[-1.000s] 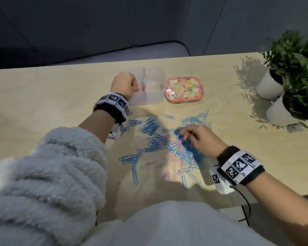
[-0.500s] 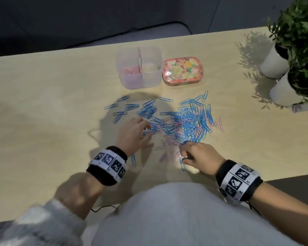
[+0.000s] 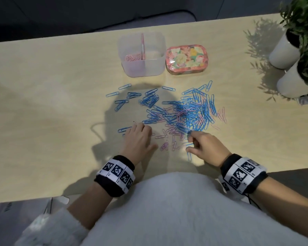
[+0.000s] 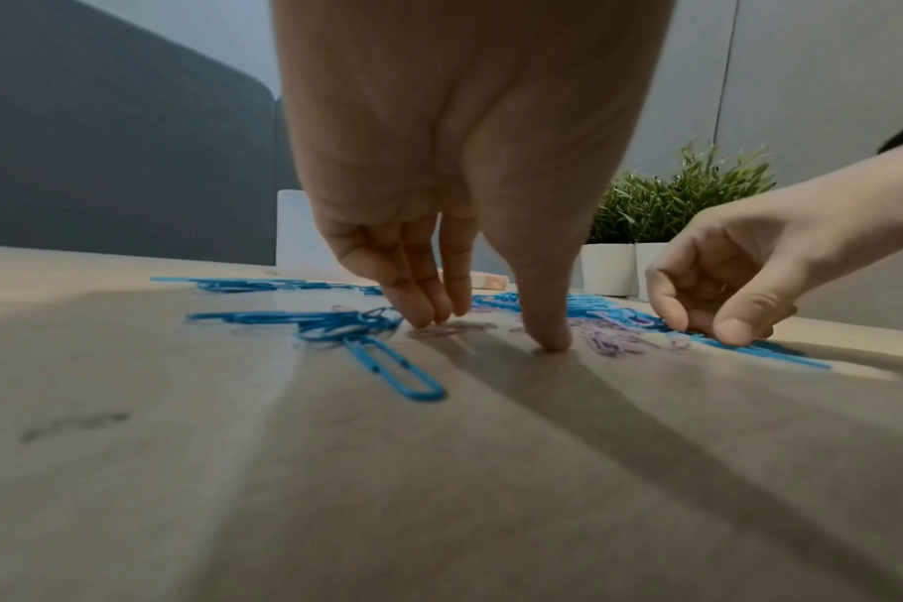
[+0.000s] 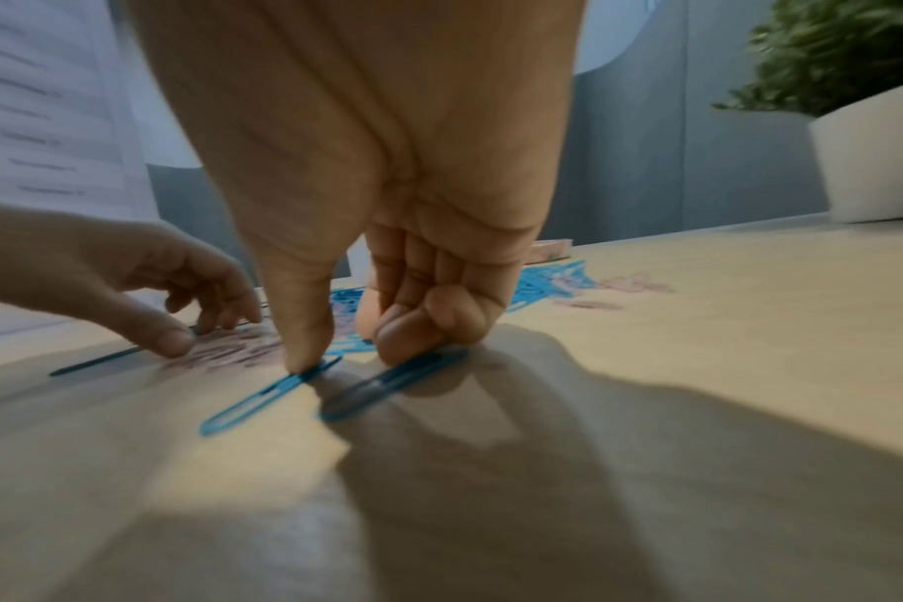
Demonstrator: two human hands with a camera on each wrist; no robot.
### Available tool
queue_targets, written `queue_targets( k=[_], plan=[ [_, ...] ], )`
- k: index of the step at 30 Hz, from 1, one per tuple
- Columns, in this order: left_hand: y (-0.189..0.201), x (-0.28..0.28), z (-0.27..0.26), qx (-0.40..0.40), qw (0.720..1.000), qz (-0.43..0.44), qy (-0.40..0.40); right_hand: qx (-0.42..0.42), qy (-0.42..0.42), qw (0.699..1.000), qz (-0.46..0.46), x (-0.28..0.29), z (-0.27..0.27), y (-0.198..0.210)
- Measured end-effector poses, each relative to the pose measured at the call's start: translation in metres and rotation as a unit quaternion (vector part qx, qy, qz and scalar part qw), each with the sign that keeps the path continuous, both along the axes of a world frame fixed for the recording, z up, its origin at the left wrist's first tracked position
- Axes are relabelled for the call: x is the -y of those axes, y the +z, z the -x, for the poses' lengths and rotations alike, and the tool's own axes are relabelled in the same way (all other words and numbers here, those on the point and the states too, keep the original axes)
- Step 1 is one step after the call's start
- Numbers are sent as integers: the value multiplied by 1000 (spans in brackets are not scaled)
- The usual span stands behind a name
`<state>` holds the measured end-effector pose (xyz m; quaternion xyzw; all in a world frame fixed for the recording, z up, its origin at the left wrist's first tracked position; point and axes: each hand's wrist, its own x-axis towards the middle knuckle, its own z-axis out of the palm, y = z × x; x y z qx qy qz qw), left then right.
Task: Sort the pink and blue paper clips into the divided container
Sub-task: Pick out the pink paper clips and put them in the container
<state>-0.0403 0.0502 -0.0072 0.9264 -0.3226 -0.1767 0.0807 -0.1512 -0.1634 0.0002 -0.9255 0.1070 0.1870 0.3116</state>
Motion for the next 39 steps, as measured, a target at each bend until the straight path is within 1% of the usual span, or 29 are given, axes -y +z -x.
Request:
queue_targets(
  k=[2, 4, 6, 8, 12, 13, 15, 16, 17, 19, 20, 22, 24, 27, 30, 33, 36, 37, 39],
  plan=[
    [0, 1, 2, -9, 1000, 19, 3, -3, -33, 999, -19, 15, 8, 2],
    [2, 1, 4, -14, 999, 46, 1, 4, -54, 998, -9, 26, 13, 5],
    [1, 1, 5, -29, 997, 74, 3, 31, -57, 998, -2, 26, 8, 6],
    [0, 2, 5, -38, 994, 101, -5, 55, -37, 998, -3, 16, -3, 5],
    [3, 9, 9, -98, 993, 59, -20, 78, 35, 996, 30, -14, -22, -4],
    [4, 11, 10, -99, 993, 63, -25, 82, 56, 994, 44, -22, -25, -6],
    [6, 16, 13, -91, 993, 67, -40, 64, 100, 991, 65, -34, -30, -7],
    [5, 19, 13, -86, 993, 65, -48, 58, 106, 990, 65, -37, -32, -6],
    [4, 20, 12, -78, 993, 60, -57, 66, 92, 992, 57, -36, -34, -5],
    [1, 21, 11, -48, 994, 42, -88, 101, 37, 993, 45, -28, -35, -4],
    [1, 22, 11, -32, 993, 30, -107, 105, 19, 993, 52, -22, -35, -5],
    [0, 22, 11, -5, 990, 8, -139, 86, 16, 993, 76, -10, -34, -5],
    [-1, 21, 10, 12, 988, 12, -155, 78, 8, 994, 80, -1, -33, -5],
    [-2, 18, 4, 27, 984, 36, -170, 94, -39, 992, 72, 6, -34, -3],
    [-1, 9, -1, 18, 987, 64, -147, 117, -39, 990, 72, -4, -38, -1],
    [-4, -4, -5, -12, 991, 94, -96, 130, 20, 990, 61, -24, -40, -5],
    [-1, -10, 0, -40, 994, 77, -65, 103, 79, 991, 32, -35, -36, -7],
    [0, -9, 2, -52, 995, 69, -54, 104, 81, 991, 22, -34, -34, -6],
    [3, -6, 4, -68, 995, 62, -42, 98, 56, 994, 8, -26, -27, -2]
  ],
)
